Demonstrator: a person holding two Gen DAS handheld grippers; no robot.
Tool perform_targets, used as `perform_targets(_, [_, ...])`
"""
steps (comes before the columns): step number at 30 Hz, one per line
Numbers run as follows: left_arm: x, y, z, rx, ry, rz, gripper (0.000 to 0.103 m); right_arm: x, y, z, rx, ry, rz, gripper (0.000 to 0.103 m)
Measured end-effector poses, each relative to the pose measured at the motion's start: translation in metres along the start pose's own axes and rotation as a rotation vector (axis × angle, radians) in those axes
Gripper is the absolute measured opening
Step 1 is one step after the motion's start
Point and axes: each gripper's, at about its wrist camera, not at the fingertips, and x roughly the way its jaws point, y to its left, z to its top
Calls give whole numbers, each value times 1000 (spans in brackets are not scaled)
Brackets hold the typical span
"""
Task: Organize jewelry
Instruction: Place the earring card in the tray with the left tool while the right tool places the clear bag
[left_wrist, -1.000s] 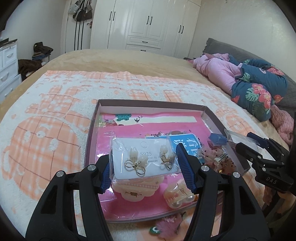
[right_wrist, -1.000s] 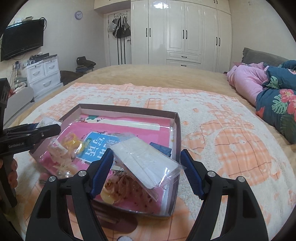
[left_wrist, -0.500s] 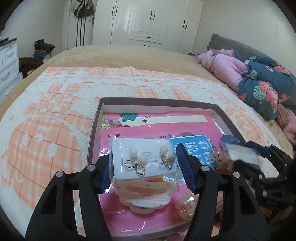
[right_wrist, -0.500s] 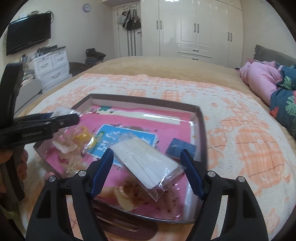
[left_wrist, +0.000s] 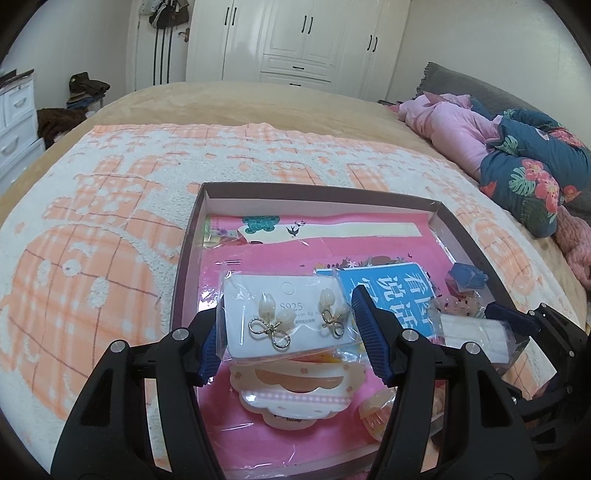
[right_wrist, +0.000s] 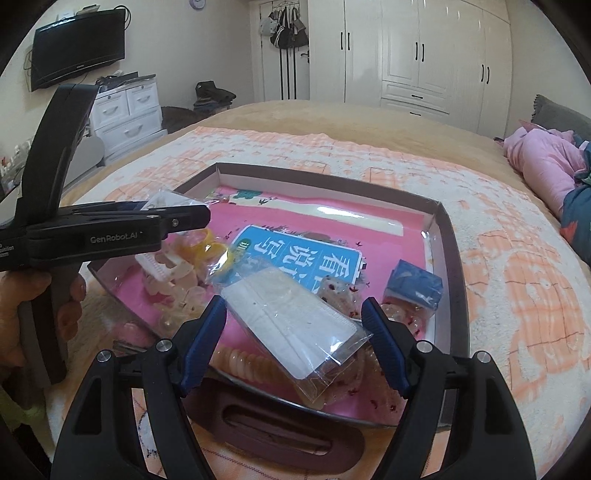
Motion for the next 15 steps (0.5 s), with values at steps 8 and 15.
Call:
perform_targets(8, [-1, -1, -1, 0, 6, -3, 54, -4, 0, -5, 15, 6, 11, 79])
perform_targets(15, [-5, -1, -2, -3, 3, -8, 58, -23, -4, -13, 31, -24, -12, 85])
